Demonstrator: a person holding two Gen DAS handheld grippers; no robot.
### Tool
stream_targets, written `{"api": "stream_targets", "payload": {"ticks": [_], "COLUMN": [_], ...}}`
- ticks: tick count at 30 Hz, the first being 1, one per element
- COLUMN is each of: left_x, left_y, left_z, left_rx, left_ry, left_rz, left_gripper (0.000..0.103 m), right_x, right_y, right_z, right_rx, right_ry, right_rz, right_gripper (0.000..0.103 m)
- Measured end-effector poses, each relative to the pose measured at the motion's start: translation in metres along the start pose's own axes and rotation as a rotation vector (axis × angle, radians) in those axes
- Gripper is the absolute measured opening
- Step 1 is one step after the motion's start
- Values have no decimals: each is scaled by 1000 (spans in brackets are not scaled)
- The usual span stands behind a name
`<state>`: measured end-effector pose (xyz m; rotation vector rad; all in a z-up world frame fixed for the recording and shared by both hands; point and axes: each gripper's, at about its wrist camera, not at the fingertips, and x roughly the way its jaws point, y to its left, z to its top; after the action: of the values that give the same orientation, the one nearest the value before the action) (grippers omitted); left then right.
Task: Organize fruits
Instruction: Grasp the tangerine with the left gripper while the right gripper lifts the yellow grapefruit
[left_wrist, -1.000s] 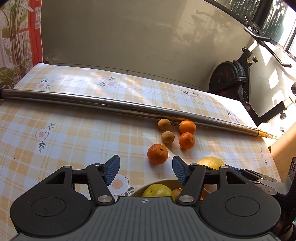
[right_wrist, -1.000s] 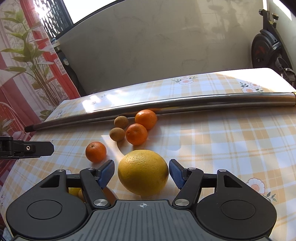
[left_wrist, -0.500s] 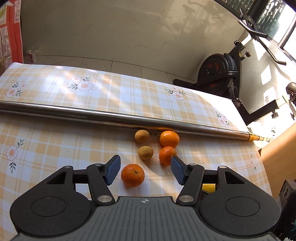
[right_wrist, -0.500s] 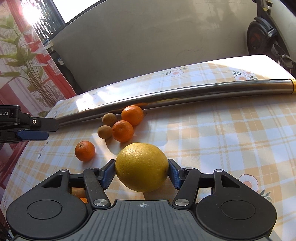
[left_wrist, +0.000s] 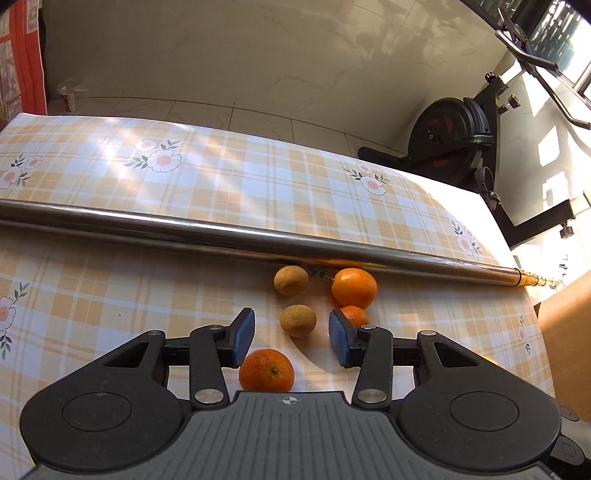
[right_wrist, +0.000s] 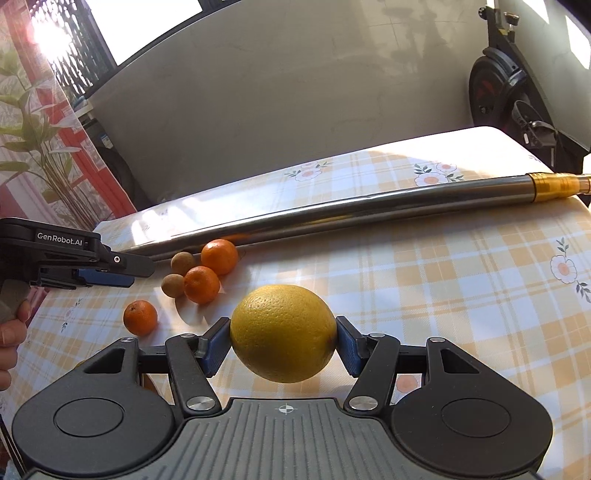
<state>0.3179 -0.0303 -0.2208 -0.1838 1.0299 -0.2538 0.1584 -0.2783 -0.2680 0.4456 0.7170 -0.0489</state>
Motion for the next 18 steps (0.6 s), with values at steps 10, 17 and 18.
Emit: {"api": "stream_targets", "payload": {"ticks": [10, 17, 18], "left_x": [16, 21, 21], "left_y": [32, 24, 21], "left_z": [-15, -25, -27], "left_rx": [-144, -101, -72], "left_ry": [83, 77, 71], "left_rz": [-28, -3, 8], "left_gripper": [60, 57, 51], "right_x": [2, 2, 1], "right_y": [9, 11, 12], "right_z": [-9, -11, -11], "right_rx": [-12, -8, -10], "right_ry": [7, 12, 11], "right_rz": [8, 10, 10], "right_gripper": [56, 56, 56]}}
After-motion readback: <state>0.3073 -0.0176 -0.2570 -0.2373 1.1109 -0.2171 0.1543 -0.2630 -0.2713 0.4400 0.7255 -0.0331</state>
